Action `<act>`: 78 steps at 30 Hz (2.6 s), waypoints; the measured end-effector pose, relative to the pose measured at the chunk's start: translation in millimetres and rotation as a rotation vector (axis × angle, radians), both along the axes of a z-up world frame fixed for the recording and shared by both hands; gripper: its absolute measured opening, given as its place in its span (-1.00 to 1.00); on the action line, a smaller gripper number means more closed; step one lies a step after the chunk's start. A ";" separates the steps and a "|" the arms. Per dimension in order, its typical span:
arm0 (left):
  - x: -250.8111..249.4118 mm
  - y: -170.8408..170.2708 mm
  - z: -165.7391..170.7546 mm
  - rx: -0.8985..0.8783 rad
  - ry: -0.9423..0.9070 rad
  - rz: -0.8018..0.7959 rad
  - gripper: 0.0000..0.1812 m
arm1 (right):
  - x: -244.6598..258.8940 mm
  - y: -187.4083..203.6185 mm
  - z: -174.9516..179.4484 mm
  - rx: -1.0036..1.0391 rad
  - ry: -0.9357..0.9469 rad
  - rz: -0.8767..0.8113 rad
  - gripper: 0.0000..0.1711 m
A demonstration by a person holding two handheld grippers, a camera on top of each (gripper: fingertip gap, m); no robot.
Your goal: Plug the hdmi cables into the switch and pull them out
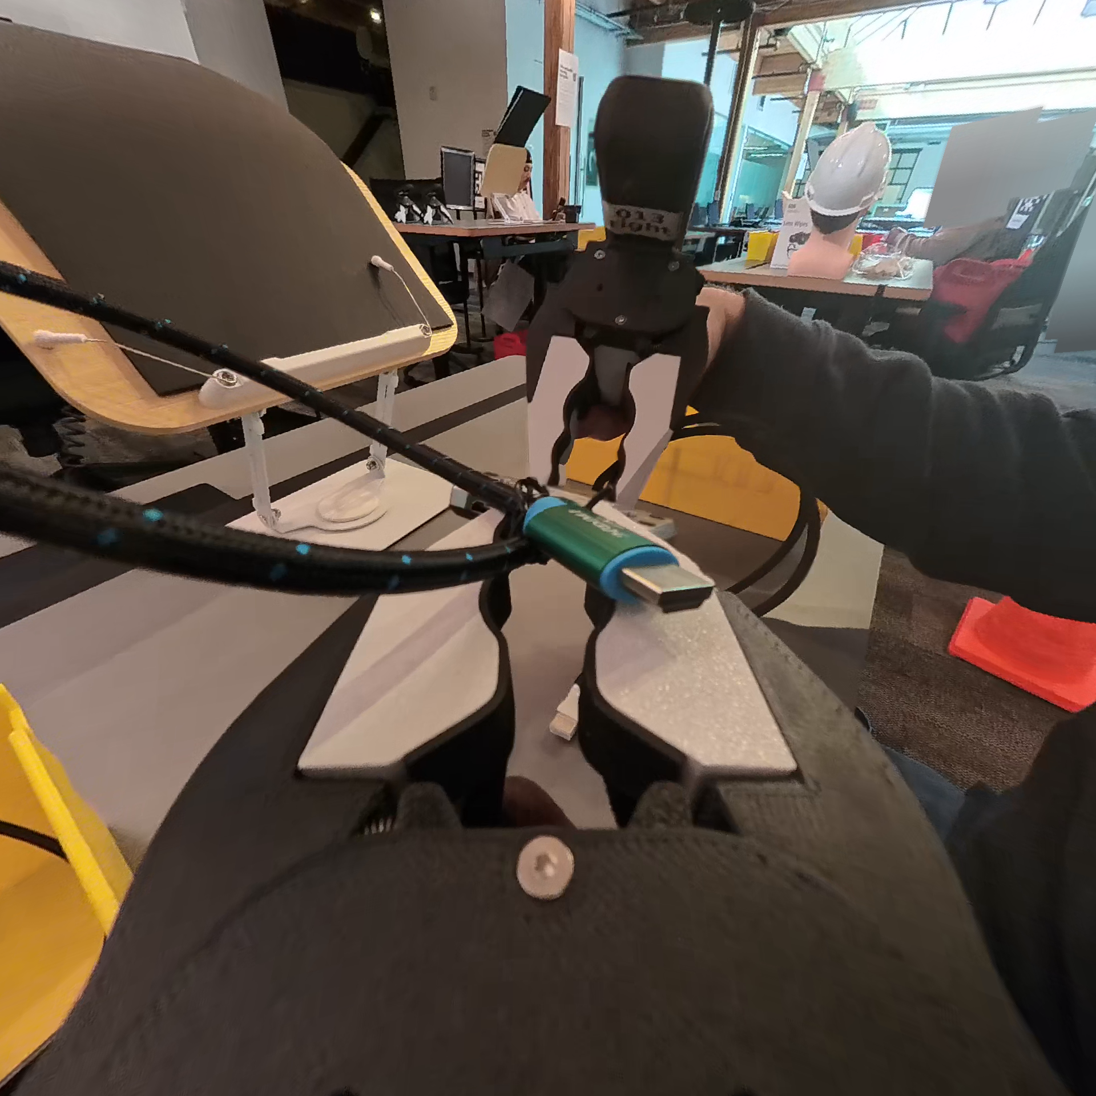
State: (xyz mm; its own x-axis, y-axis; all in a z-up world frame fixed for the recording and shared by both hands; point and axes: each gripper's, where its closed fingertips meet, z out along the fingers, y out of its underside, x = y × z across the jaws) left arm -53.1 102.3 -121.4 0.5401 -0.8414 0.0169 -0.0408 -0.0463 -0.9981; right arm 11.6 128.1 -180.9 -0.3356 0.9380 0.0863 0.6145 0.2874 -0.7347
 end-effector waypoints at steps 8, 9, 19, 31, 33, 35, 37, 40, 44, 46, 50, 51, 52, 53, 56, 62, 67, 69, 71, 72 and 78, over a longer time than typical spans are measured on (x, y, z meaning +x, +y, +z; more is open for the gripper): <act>3.8 -6.2 6.1 -0.003 -0.048 -0.042 -0.79 | -1.1 -14.3 17.6 -0.040 0.053 0.066 -0.64; 4.2 -7.2 7.5 -0.004 -0.059 -0.050 -0.79 | -1.1 -15.0 17.6 -0.041 0.051 0.070 -0.64; 6.1 -10.6 8.2 -0.006 -0.077 -0.072 -0.78 | -0.5 -18.1 18.4 -0.042 0.046 0.078 -0.64; 11.0 -17.8 5.8 0.017 -0.018 -0.118 -0.79 | 4.5 -23.7 16.4 -0.018 -0.037 0.117 -0.64; 11.4 -18.4 5.6 0.018 -0.019 -0.122 -0.78 | 4.2 -23.6 17.0 -0.004 -0.046 0.119 -0.64; 10.2 -18.3 7.4 0.015 -0.036 -0.124 -0.78 | 3.3 -23.6 19.7 -0.002 -0.035 0.118 -0.64; 9.9 -17.9 8.3 0.011 -0.055 -0.121 -0.79 | 3.1 -23.1 20.7 0.000 -0.029 0.116 -0.65; 10.4 -17.9 7.1 0.007 -0.063 -0.119 -0.79 | 3.3 -22.8 19.6 0.000 -0.025 0.114 -0.65; 10.4 -18.3 7.9 0.005 -0.078 -0.123 -0.79 | 3.4 -23.2 22.6 -0.004 0.000 0.114 -0.65; 10.6 -18.6 8.6 0.003 -0.086 -0.123 -0.78 | 3.7 -23.3 24.6 -0.011 0.013 0.116 -0.65; 10.3 -18.1 8.6 -0.004 -0.095 -0.118 -0.78 | 4.2 -22.6 27.9 -0.028 0.040 0.113 -0.65; 10.8 -18.3 8.0 -0.003 -0.093 -0.118 -0.78 | 4.6 -22.4 27.9 -0.025 0.040 0.112 -0.65; 11.0 -18.3 7.7 -0.006 -0.096 -0.119 -0.78 | 4.7 -22.5 28.2 -0.023 0.042 0.112 -0.65; 11.1 -18.4 7.7 -0.008 -0.101 -0.119 -0.78 | 4.9 -22.4 28.5 -0.024 0.044 0.111 -0.65; 11.3 -18.2 6.4 -0.006 -0.090 -0.118 -0.78 | 5.1 -22.0 27.8 -0.025 0.041 0.111 -0.66; 12.9 -18.5 4.8 -0.002 -0.082 -0.108 -0.78 | 3.8 -21.7 27.5 -0.013 0.025 0.115 -0.66; 14.1 -17.4 0.0 0.013 -0.063 -0.087 -0.78 | 2.9 -20.6 24.5 0.000 0.016 0.108 -0.66; 14.9 -17.9 0.2 0.018 -0.063 -0.085 -0.77 | 3.1 -20.5 24.3 0.004 0.015 0.106 -0.66; 14.6 -16.8 -0.8 0.004 -0.074 -0.085 -0.78 | 3.2 -19.8 23.3 0.000 0.013 0.098 -0.66; 14.2 -15.7 -1.7 -0.001 -0.073 -0.085 -0.78 | 3.4 -19.3 22.1 -0.002 0.008 0.091 -0.66; 11.1 -8.7 -0.5 0.028 -0.017 -0.027 -0.73 | 3.4 -15.8 21.1 0.017 0.023 0.041 -0.65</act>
